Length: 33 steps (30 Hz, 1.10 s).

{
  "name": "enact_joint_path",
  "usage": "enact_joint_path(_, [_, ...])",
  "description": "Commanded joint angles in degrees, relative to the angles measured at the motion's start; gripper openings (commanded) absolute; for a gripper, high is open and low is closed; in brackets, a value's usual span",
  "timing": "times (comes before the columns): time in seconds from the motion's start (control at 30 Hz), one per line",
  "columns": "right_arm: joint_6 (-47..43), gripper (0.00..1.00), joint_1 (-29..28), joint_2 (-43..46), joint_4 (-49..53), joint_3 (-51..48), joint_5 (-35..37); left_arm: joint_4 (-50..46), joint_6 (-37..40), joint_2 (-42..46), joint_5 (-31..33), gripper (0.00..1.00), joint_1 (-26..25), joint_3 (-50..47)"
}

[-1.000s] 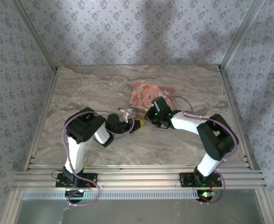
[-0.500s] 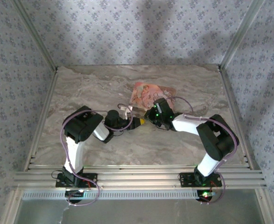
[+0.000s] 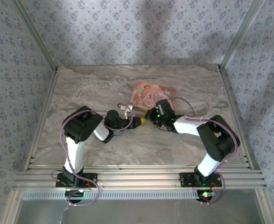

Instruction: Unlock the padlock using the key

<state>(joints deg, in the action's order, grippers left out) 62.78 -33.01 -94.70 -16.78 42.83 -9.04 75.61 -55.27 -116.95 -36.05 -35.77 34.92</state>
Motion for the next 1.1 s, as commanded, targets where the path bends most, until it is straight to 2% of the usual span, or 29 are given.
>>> enact_joint_path(0.0, [5.2,0.0,0.7,0.5,2.4,-1.9,-3.1,5.0,2.5,3.9,2.9,0.33,-0.3,-2.4])
enact_joint_path(0.1, [5.8,0.0,0.9,1.0,2.4,-2.1,-3.1,3.7,3.9,5.5,6.0,0.51,0.3,-5.2])
enact_joint_path(0.17, [5.9,0.0,1.0,1.1,2.3,-2.0,-3.2,2.1,4.8,6.5,7.2,0.54,0.5,-6.3])
enact_joint_path(0.23, [6.2,0.0,1.1,1.1,2.4,-1.8,-3.4,-0.2,5.0,6.9,7.0,0.53,0.5,-6.0])
enact_joint_path(0.37, [7.0,0.0,1.1,1.1,1.8,-1.7,-3.8,0.6,2.4,5.4,5.6,0.42,0.0,-5.0])
enact_joint_path(0.5, [7.3,0.0,1.1,1.2,2.0,-1.5,-4.1,4.8,-1.2,3.0,5.5,0.4,-0.9,-4.2])
enact_joint_path(1.07, [7.3,0.0,1.0,1.1,2.1,-1.5,-4.8,-0.2,1.4,1.0,6.9,0.41,-1.9,-0.2])
